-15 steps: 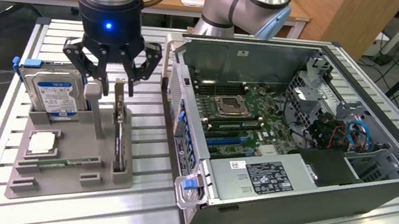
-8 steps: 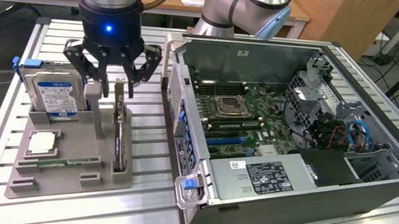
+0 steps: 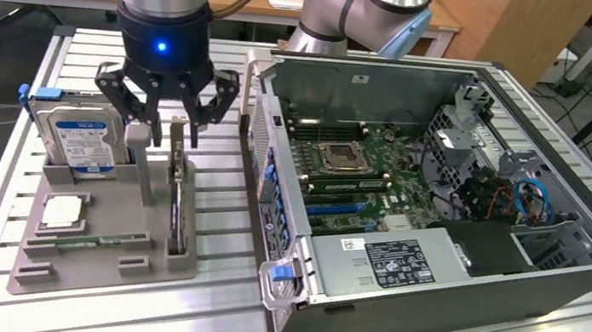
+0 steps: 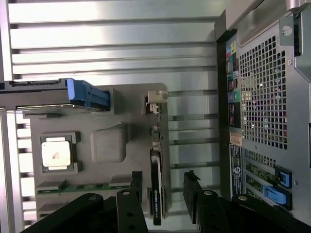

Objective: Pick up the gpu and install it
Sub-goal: 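Pick up the gpu and move the gpu toward the slot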

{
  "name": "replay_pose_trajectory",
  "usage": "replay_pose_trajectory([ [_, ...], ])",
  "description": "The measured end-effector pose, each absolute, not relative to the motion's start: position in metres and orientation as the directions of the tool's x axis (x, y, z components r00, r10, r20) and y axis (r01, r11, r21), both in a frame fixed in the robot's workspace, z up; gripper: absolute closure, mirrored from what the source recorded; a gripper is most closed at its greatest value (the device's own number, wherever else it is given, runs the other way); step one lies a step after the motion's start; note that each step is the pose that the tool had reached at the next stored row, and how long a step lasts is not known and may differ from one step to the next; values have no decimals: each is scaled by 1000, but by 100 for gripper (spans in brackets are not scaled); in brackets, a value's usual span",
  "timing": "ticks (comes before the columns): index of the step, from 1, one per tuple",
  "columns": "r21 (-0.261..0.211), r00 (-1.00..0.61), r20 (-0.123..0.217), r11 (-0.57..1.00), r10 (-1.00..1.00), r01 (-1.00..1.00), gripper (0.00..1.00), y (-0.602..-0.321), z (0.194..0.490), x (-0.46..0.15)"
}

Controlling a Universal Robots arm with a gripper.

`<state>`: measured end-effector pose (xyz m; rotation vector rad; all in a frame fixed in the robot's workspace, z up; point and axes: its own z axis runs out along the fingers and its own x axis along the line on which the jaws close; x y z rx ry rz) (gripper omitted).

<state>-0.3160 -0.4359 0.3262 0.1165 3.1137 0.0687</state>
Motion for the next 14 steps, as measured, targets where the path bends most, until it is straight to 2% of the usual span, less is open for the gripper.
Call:
replay_pose_trajectory([
  [14,45,-997,-23,996,75,74,53,-436,319,-316],
])
